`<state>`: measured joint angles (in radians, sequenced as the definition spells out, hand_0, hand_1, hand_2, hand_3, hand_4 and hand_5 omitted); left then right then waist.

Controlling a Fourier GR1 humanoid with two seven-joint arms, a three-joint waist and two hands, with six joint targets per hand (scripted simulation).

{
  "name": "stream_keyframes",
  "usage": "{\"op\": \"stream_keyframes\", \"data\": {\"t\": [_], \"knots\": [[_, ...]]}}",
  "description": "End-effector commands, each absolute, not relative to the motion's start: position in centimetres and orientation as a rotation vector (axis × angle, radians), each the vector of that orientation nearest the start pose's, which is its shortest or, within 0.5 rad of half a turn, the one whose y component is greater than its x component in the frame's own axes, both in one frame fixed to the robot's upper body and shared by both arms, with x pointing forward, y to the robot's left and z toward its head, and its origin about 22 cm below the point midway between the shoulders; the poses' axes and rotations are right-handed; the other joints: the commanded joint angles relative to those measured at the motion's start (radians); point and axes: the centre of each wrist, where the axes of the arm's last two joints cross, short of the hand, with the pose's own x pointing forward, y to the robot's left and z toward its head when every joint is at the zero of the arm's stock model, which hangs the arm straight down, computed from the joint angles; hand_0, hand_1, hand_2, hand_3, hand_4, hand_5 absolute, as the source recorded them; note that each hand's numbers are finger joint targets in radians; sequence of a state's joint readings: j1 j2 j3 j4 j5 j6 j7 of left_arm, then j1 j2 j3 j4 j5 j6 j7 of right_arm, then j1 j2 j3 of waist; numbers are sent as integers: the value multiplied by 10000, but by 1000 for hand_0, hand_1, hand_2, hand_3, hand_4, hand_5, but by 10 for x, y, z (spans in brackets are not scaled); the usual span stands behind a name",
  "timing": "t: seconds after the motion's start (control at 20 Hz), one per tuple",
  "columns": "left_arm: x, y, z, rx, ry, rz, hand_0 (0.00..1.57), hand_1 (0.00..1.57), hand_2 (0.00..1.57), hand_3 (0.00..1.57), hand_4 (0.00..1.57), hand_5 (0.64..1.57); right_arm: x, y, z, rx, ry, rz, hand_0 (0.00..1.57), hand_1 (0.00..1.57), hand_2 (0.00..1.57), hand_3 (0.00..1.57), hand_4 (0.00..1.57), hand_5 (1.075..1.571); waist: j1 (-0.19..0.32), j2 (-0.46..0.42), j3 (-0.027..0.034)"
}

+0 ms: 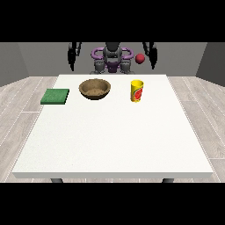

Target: Pick the cup and pour the ball into the bowl, then pick the bowl and place it on the pad

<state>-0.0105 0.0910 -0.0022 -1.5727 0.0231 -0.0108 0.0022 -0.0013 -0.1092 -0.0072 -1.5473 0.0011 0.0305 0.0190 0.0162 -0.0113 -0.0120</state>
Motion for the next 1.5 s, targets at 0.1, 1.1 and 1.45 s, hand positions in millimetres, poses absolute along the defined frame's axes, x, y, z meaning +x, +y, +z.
{"op": "stream_keyframes", "data": {"t": [0.1, 1.1, 1.45], "knots": [[248, 252, 33, 529, -16116, -997, 0, 0, 0, 0, 0, 1524, 244, -265, 23, -973, -15461, 1236, 0, 0, 0, 0, 0, 1568, -97, -2062, 96], [266, 230, 71, -396, -19410, -486, 0, 0, 0, 0, 0, 1358, 262, -267, 31, 535, -18340, 197, 0, 0, 0, 0, 0, 1565, -488, 978, 121], [303, 251, 63, 748, -20226, -730, 0, 0, 0, 0, 0, 1255, 302, -287, 61, 396, -19427, 156, 0, 0, 0, 0, 0, 1560, -632, 2390, 119]]}}
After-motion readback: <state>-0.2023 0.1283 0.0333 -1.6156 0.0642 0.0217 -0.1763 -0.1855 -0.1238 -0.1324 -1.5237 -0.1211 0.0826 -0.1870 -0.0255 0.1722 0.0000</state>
